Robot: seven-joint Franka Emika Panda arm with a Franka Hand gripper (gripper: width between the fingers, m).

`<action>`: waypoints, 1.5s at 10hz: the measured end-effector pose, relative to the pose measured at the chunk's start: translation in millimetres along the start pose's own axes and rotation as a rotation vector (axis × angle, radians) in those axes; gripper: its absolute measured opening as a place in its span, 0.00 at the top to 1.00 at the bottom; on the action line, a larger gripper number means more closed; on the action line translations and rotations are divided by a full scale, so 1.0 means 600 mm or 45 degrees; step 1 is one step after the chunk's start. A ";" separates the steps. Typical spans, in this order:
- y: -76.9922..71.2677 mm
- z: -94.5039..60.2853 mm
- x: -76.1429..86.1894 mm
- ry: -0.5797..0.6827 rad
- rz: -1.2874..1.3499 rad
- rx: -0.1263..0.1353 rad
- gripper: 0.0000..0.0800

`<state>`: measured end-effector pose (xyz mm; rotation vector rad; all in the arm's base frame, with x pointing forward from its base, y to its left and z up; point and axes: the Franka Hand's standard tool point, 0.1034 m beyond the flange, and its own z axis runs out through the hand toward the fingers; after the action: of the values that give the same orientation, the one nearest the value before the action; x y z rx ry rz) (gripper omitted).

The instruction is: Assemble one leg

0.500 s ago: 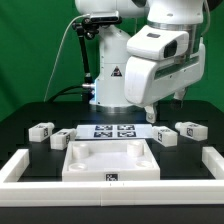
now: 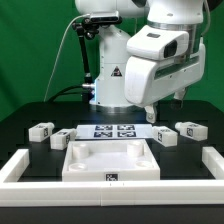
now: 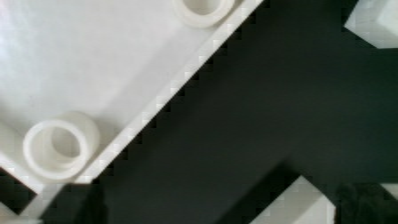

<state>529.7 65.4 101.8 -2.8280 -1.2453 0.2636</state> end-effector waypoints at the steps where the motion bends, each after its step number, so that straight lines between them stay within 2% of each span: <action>1: 0.000 0.000 0.000 0.000 0.000 0.000 0.19; 2: 0.002 0.003 -0.002 0.006 -0.045 -0.004 0.19; 4: 0.008 0.034 -0.031 0.043 -0.265 -0.026 0.19; 8: 0.056 0.058 -0.074 0.107 -0.634 -0.101 0.19; 12: 0.053 0.059 -0.072 0.109 -0.587 -0.097 0.19; 13: 0.056 0.060 -0.074 0.112 -0.633 -0.106 0.19; 15: 0.067 0.081 -0.109 0.134 -0.861 -0.166 0.19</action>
Offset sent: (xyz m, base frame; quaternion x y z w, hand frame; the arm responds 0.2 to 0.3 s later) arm -0.0220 -0.0177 -0.0173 -0.0218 0.0541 -0.1643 0.9847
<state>507.3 -11.4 58.7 -2.2778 -2.1351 0.0014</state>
